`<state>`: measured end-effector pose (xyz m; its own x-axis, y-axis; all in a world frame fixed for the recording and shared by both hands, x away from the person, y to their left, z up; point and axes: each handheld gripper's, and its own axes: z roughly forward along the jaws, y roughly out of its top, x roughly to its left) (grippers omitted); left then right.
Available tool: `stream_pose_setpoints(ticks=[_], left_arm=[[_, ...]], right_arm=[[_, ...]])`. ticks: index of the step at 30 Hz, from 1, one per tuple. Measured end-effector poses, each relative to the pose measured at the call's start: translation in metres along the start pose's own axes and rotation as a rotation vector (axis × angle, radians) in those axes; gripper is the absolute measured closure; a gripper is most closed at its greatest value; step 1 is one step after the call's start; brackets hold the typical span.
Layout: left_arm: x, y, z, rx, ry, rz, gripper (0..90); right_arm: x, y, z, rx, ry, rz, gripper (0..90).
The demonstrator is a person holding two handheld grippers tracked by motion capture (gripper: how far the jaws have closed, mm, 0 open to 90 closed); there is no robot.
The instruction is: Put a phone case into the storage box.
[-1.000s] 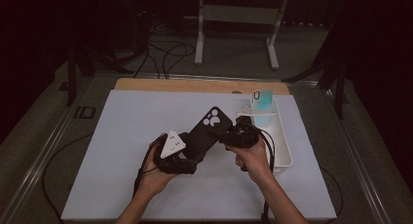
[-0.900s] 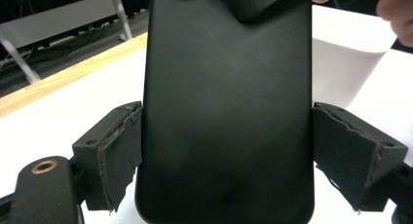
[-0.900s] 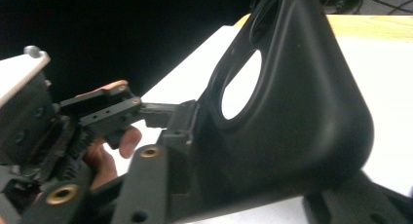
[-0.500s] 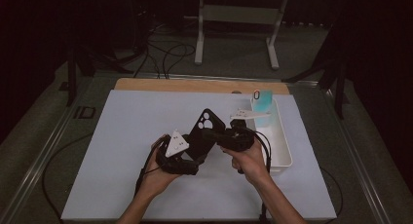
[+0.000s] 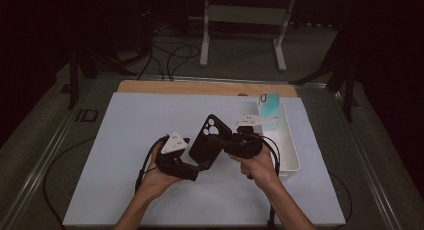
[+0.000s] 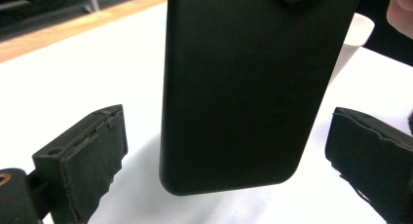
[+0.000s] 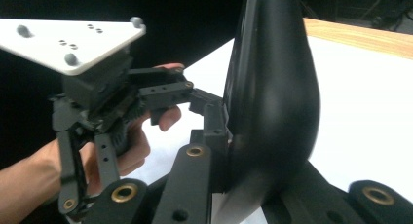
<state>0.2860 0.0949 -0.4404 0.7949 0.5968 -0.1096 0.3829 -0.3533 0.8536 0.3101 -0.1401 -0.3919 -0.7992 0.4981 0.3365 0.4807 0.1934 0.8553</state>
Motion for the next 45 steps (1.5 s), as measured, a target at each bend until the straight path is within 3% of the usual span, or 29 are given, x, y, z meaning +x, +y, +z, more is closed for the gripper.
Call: stream_pose_setpoints(ticks=[9,21,25,32,37,42,45], left_arm=[[-0.002,-0.002,0.004,0.022,-0.097,0.014,4.9],[-0.002,-0.004,0.003,0.007,-0.186,0.019,19.0],[-0.002,-0.004,0.003,0.019,-0.197,0.034,28.9],[-0.002,-0.006,0.003,0.032,-0.234,0.038,34.4],[-0.002,-0.008,0.002,0.032,-0.242,0.060,57.0],[-0.001,-0.008,0.002,0.023,-0.232,0.064,82.0],[-0.004,-0.008,0.003,0.022,-0.221,0.074,84.6]], right_arm=[[0.008,0.000,0.000,0.017,0.079,-0.082,85.3],[0.013,0.001,0.001,0.023,0.143,-0.123,85.1],[0.015,0.001,0.002,0.032,0.143,-0.140,85.1],[0.014,0.001,0.000,0.044,0.137,-0.174,84.8],[0.010,0.002,-0.004,0.045,0.123,-0.197,79.2],[0.008,0.002,-0.007,0.036,0.088,-0.219,58.5],[0.011,0.002,-0.005,0.028,0.057,-0.220,48.0]])
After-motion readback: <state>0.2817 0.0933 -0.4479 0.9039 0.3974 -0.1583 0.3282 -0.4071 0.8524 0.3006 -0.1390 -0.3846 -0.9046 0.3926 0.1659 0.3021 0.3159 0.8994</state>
